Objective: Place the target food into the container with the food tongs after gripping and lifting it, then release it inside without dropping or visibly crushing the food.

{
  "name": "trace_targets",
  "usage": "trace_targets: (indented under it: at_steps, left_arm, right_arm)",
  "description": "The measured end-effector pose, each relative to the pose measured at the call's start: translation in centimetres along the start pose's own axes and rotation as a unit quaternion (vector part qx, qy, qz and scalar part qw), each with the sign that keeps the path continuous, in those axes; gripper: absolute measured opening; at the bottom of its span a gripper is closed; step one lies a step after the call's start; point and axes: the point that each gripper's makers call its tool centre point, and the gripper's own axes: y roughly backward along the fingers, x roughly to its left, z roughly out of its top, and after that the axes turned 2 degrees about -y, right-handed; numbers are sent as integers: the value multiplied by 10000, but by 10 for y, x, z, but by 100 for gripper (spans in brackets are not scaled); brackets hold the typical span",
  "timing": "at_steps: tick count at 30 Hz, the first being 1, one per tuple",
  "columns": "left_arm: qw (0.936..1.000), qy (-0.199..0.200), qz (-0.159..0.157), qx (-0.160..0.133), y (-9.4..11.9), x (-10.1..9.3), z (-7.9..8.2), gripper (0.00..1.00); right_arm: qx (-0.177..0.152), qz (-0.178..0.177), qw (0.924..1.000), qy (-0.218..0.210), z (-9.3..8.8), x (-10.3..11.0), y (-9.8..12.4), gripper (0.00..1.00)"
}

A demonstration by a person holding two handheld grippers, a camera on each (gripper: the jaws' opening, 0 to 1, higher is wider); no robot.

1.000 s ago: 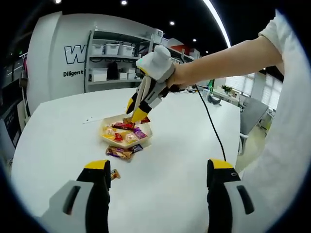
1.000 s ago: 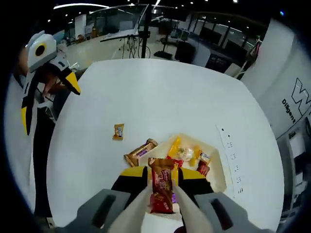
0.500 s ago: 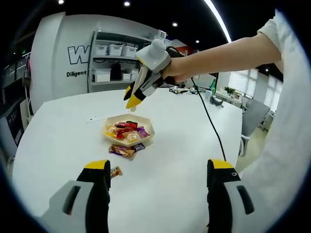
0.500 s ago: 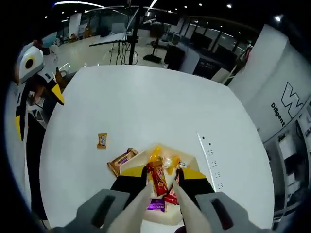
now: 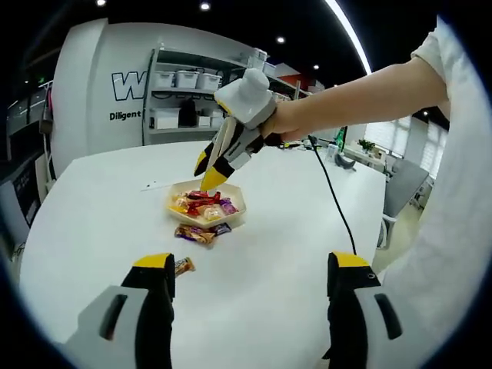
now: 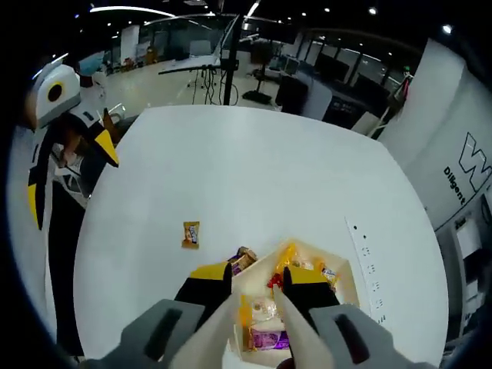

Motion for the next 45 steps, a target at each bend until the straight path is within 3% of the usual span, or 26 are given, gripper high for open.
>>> trace_targets:
  at_steps: [12,20,45]
  left_arm:
    - [9999,87,131,-30,8,5,-6,79]
    - [9997,151,208,-25,12,13,-13,79]
    - [9987,370,355,44,22,19,-22,79]
  right_arm:
    - [-53,470,9986,233,14,44,-27,21]
    - [37,769,9959,469,12,69,-47,21]
    - [100,1217,9887,875,16,98,-83,22]
